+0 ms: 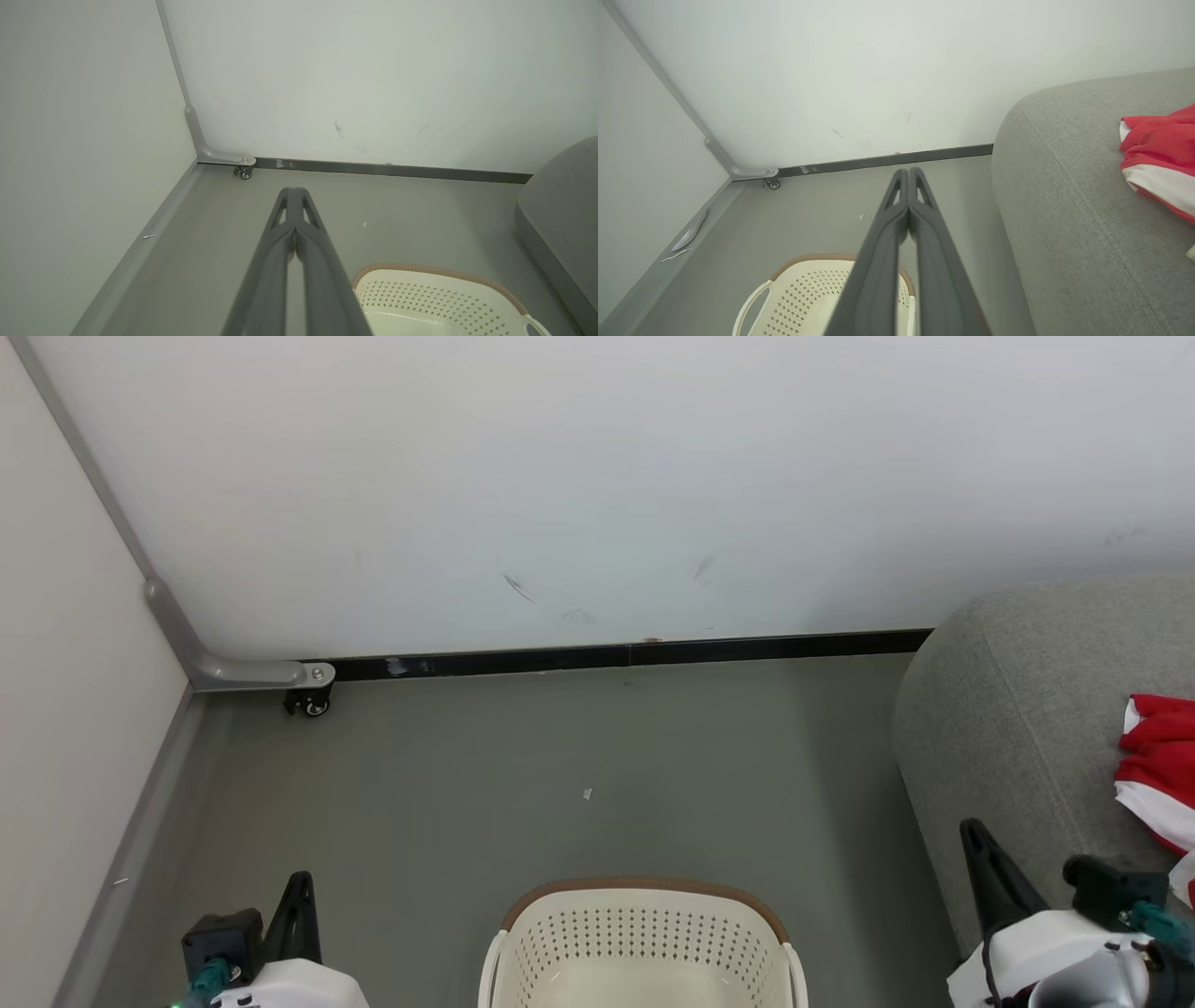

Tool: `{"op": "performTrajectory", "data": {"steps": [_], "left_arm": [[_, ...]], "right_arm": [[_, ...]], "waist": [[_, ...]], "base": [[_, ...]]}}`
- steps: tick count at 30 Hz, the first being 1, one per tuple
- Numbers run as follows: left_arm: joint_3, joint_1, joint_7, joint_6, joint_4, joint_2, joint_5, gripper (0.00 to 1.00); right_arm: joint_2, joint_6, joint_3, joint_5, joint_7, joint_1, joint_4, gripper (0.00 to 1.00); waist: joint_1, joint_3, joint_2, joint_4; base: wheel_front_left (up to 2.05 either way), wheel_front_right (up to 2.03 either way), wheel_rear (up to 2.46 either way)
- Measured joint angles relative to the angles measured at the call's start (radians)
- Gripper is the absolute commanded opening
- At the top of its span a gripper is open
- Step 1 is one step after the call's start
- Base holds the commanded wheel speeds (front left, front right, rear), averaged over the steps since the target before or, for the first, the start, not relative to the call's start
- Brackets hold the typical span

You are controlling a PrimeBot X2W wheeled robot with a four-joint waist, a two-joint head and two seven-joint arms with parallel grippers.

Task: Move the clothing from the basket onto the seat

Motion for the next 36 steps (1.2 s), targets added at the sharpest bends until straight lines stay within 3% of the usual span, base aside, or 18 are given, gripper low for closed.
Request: {"op": "performTrajectory", "data": {"steps": [10, 27, 36], "left_arm": [[0.046, 0.0, 0.033, -0.049, -0.011, -0.023, -0.127, 0.0], [0.135, 0.002, 0.105, -0.135, -0.034, -0.053, -0.334, 0.0], [0.179, 0.018, 0.139, -0.177, -0.041, -0.062, -0.435, 0.0]], "right_arm": [[0.0, 0.0, -0.028, 0.188, 0.06, -0.043, 0.03, 0.0], [0.0, 0.0, -0.051, 0.477, 0.138, -0.045, 0.036, 0.0], [-0.001, 0.0, -0.053, 0.625, 0.166, -0.045, 0.036, 0.0]], "waist": [[0.001, 0.005, 0.0, 0.0], [0.0155, 0.001, 0.0, -0.002], [0.0173, -0.001, 0.0, -0.002]], "base": [[0.0, 0.0, 0.0], [0.0, 0.0, 0.0], [0.0, 0.0, 0.0]]}}
